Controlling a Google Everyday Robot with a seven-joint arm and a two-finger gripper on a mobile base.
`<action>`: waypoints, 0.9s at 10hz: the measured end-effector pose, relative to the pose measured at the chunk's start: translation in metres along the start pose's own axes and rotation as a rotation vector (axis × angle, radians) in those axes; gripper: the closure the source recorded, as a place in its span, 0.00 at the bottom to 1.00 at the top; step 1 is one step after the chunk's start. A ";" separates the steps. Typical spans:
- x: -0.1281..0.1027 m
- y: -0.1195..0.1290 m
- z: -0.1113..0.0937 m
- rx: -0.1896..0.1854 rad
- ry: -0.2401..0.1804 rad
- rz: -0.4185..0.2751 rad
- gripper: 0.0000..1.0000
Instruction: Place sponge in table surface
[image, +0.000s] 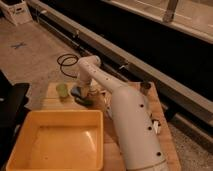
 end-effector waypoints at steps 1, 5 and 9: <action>0.000 0.000 0.004 -0.008 -0.002 0.010 0.37; 0.002 0.002 0.000 -0.011 0.003 0.008 0.76; 0.003 0.003 0.000 -0.017 0.004 0.010 1.00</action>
